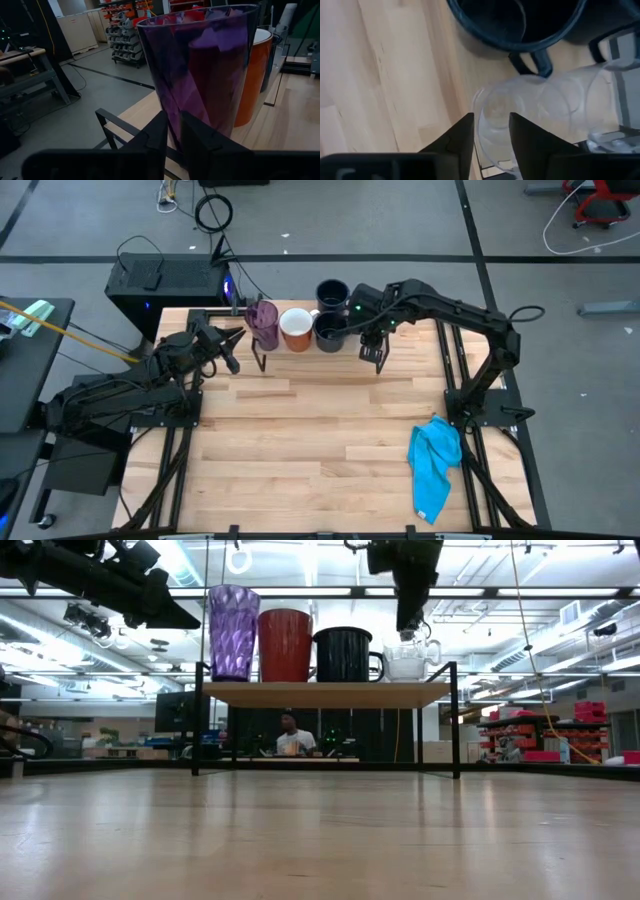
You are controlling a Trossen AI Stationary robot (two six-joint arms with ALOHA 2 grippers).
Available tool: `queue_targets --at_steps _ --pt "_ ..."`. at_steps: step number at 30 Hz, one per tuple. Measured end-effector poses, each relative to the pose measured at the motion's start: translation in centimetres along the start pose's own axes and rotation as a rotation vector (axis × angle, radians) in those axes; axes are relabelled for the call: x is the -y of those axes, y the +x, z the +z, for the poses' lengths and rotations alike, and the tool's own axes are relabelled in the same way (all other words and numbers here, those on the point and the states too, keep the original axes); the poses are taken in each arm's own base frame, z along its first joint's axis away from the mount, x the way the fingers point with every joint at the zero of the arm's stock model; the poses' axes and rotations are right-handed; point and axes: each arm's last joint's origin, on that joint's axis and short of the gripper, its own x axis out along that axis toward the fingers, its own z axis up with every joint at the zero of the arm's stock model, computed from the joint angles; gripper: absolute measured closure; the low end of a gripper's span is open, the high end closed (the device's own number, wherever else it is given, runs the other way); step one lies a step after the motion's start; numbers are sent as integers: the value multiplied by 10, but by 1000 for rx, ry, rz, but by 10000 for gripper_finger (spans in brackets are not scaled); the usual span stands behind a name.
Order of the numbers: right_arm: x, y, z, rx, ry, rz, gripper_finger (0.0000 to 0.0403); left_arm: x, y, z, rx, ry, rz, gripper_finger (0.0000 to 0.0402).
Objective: Stack small to large cups/mugs on shelf
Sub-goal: Return to Home Position
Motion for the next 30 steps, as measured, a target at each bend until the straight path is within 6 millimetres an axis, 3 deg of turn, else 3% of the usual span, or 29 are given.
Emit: queue_targets --at_steps 9,14,20,30 --pt "2 -24 1 39 38 -3 234 0 0 0 0 0 0 340" --pt "3 -51 -14 116 45 -10 198 0 0 0 0 0 0 338" --pt "2 -81 -50 358 87 -32 178 0 0 0 0 0 0 345" --pt "-11 -72 -137 771 107 52 189 0 0 0 0 0 0 339"
